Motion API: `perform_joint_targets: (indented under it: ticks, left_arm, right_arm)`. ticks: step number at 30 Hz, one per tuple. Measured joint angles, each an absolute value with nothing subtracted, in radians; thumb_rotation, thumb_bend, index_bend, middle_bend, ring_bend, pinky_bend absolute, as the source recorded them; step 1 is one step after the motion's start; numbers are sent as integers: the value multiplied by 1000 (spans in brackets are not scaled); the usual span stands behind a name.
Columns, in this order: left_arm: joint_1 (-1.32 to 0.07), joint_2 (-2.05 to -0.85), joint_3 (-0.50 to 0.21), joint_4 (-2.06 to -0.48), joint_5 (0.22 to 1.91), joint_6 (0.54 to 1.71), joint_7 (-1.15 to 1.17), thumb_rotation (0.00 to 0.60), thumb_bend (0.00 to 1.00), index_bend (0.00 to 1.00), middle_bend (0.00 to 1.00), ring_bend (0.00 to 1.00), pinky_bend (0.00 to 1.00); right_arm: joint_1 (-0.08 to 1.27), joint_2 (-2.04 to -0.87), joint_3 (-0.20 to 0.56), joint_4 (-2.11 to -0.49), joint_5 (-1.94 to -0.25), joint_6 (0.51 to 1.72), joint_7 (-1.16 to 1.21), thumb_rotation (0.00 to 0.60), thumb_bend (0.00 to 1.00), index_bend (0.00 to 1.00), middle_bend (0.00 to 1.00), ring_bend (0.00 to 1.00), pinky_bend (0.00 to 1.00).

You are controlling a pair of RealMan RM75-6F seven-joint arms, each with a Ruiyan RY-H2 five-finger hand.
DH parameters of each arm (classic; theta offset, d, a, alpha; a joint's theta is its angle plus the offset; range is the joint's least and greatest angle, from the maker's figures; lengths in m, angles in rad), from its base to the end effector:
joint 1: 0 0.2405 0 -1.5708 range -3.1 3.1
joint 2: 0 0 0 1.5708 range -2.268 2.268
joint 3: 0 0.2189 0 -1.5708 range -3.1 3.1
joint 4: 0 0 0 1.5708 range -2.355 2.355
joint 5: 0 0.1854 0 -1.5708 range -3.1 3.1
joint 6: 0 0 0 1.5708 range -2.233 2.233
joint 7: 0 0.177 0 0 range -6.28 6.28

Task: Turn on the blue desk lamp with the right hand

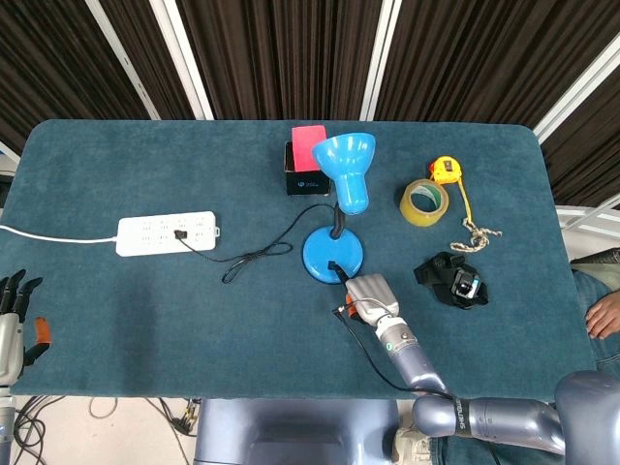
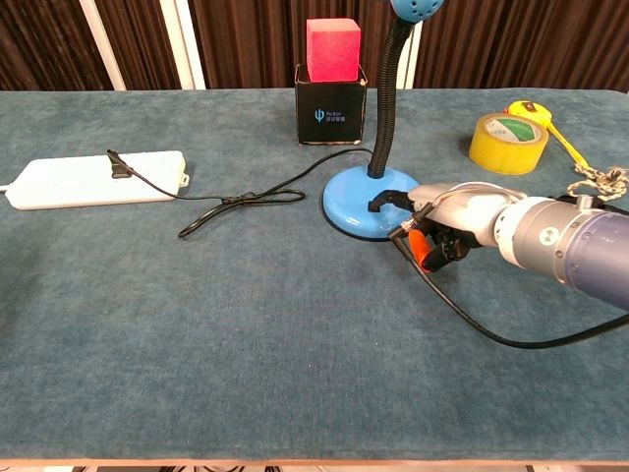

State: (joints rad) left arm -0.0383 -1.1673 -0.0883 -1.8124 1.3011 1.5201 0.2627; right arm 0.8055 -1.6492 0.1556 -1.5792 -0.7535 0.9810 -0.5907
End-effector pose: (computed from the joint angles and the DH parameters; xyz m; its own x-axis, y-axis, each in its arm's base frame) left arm -0.2656 0.1977 0.1567 0.3929 0.0133 0.9195 0.8976 0.2119 -0.3866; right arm -0.1057 -0.3172 -0.0497 0.4208 -0.4374 0.7947 -0.9038 -0.2773 0.3259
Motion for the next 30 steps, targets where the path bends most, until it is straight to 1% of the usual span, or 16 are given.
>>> perform_joint_targets:
  ticks: [14,30]
  left_arm:
    - [-39,-1167,-89,-1812,1300,1521,264,600,637,145,23,0,0]
    - [-37,-1163,-90,-1813,1297,1522,257,600,637,145,23,0,0]
  right_arm:
    - [817,-1654,147,-1581,-733,983,-605,600,846,0,702,759,1000]
    - [829,-1684,111,-1556,-732,969,-630,600,846,21,702,759,1000]
